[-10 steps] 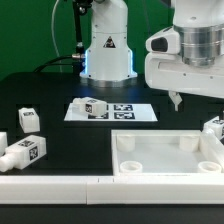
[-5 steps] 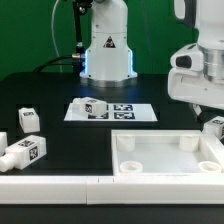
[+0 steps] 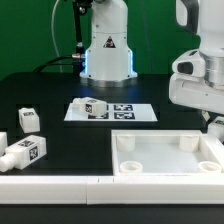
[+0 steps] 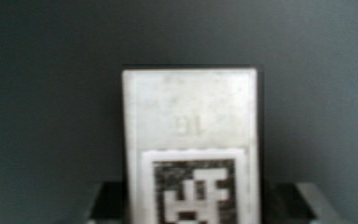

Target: Assemble square table

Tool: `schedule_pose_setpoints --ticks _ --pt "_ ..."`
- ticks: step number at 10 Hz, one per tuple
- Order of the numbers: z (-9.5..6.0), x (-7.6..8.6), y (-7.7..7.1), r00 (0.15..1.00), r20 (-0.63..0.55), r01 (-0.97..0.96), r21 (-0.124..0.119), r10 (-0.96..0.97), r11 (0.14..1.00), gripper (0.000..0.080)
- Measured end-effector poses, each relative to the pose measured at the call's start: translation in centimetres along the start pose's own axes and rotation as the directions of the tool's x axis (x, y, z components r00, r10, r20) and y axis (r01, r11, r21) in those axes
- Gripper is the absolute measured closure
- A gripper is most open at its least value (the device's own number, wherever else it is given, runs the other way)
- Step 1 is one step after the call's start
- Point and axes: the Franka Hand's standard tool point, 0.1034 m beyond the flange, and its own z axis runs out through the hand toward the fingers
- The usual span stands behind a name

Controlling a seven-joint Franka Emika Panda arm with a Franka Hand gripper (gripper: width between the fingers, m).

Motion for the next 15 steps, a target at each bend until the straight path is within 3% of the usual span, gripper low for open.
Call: schedule_pose_setpoints --ticks 2,5,6,9,10,12,13,15 --pt "-0.2 0.1 0.5 1.000 -0.001 -0.008 -0.003 0.008 1.000 0.0517" --pt "-2.5 -0.2 5.5 0.992 -0.020 -0.128 -0.021 0.127 0.992 0.0517" --pt "-2.7 -0.5 6.1 0.986 -0.018 -0.168 -0.021 0.168 0.986 0.0517" --pt "-2.5 -0.6 5.8 0.967 -0.016 -0.255 -0.019 0.254 0.967 0.0515" --pt "-2.6 -0.6 5.9 0.947 -0.013 -0.320 -0.016 0.320 0.947 0.0515" --pt "-4.0 1.3 7.9 0.891 -0.026 -0.454 -0.007 0.454 0.891 0.0515" --pt "-4.7 2.7 9.1 0.853 -0.044 -0.519 0.036 0.520 0.854 0.0515" --pt "-4.3 2.3 9.0 0.810 -0.042 -0.584 0.037 0.585 0.811 0.0515"
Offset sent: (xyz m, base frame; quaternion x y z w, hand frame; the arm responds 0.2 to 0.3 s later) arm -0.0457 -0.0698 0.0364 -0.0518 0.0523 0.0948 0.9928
